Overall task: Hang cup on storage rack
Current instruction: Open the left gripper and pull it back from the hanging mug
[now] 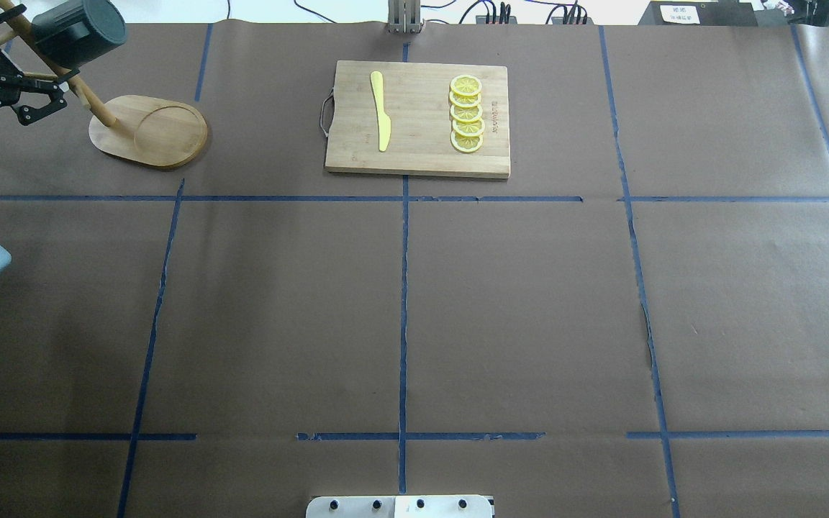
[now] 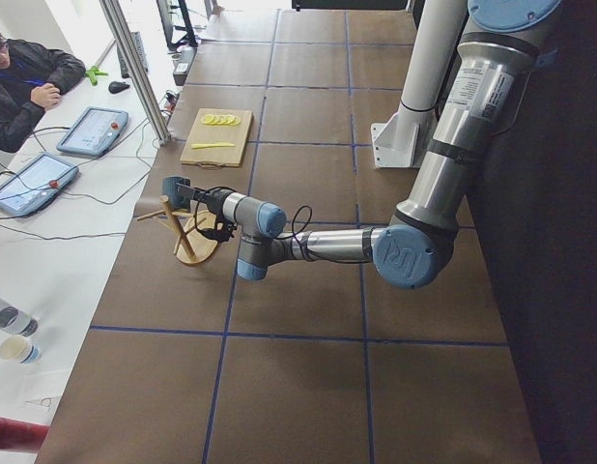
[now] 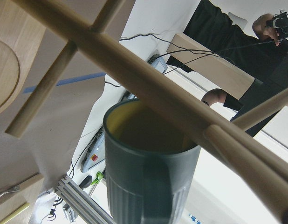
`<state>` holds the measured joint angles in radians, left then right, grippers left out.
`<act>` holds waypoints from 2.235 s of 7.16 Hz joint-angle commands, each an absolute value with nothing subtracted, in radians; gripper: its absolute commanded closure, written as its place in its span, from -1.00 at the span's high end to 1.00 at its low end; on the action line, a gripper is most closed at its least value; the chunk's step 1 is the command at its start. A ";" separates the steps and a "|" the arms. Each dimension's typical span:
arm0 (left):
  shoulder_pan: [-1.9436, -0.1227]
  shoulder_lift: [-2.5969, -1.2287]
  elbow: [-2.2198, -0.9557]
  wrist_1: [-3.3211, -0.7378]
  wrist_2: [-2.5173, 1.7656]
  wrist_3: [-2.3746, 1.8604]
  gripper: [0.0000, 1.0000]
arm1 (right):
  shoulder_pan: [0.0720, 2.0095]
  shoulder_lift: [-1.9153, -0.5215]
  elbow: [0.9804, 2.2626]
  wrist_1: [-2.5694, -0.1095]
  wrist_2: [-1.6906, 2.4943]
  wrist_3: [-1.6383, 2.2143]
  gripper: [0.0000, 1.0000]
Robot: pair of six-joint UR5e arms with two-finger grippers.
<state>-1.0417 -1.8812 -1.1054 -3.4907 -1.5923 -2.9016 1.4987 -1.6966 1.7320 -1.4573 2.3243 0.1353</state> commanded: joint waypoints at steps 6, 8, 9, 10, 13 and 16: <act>-1.046 -1.686 -1.381 -3.508 -1.623 -2.896 1.00 | 1.499 -1.697 1.735 -1.457 2.327 0.135 1.00; -1.049 -1.655 -1.453 -3.493 -1.841 -2.596 1.00 | 1.499 -1.697 1.735 -1.457 2.329 0.135 1.00; -1.061 -1.655 -1.454 -3.458 -1.947 -2.409 1.00 | 1.499 -1.697 1.735 -1.457 2.330 0.135 1.00; -1.115 -1.663 -1.454 -3.389 -2.079 -2.234 1.00 | 1.499 -1.697 1.735 -1.457 2.330 0.135 1.00; -1.279 -1.666 -1.462 -3.063 -2.397 -1.562 0.99 | 1.499 -1.697 1.735 -1.457 2.332 0.135 1.00; -1.324 -1.654 -1.468 -2.773 -2.404 -0.923 0.99 | 1.494 -1.697 1.736 -1.457 2.332 0.137 1.00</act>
